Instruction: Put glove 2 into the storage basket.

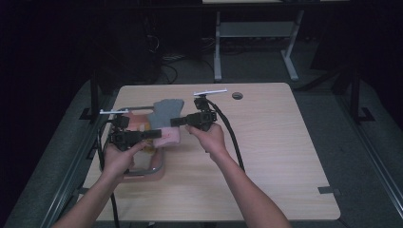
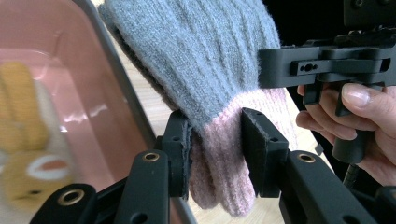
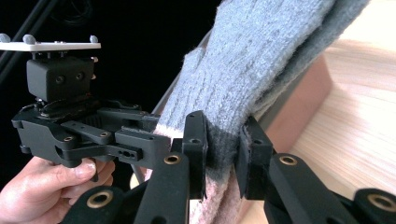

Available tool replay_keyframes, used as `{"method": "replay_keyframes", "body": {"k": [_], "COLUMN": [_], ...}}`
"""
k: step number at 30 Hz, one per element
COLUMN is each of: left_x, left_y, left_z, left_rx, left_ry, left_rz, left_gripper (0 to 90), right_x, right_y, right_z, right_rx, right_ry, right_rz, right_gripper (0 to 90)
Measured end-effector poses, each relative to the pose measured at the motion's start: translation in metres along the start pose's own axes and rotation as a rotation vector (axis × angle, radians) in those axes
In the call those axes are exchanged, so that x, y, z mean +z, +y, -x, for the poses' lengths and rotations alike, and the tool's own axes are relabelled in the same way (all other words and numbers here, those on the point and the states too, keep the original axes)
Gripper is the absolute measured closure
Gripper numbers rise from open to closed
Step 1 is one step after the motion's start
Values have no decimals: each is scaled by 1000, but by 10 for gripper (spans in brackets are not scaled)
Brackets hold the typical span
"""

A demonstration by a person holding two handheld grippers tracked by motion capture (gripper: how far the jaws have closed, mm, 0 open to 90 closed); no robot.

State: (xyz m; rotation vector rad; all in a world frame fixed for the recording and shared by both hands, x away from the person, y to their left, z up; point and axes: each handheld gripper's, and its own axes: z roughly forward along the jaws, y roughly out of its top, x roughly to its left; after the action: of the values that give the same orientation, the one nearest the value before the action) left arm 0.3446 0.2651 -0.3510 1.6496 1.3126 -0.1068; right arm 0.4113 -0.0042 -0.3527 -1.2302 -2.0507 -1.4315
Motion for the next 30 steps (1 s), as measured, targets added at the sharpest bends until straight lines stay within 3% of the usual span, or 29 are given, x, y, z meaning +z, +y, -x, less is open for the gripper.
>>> {"method": "replay_keyframes", "body": {"k": [16, 30], "left_x": [-34, -47], "left_y": [4, 3], "left_z": [-21, -35], "left_rx": [-10, -7], "left_ry": [52, 120], "left_rz": [38, 26], "left_gripper": [644, 649], "right_x": [37, 63], "right_y": [14, 15], "right_z": [-20, -23], "right_rx": [-31, -33], "right_ry": [42, 68], "right_rz": [-21, -38], "right_gripper": [759, 759]}}
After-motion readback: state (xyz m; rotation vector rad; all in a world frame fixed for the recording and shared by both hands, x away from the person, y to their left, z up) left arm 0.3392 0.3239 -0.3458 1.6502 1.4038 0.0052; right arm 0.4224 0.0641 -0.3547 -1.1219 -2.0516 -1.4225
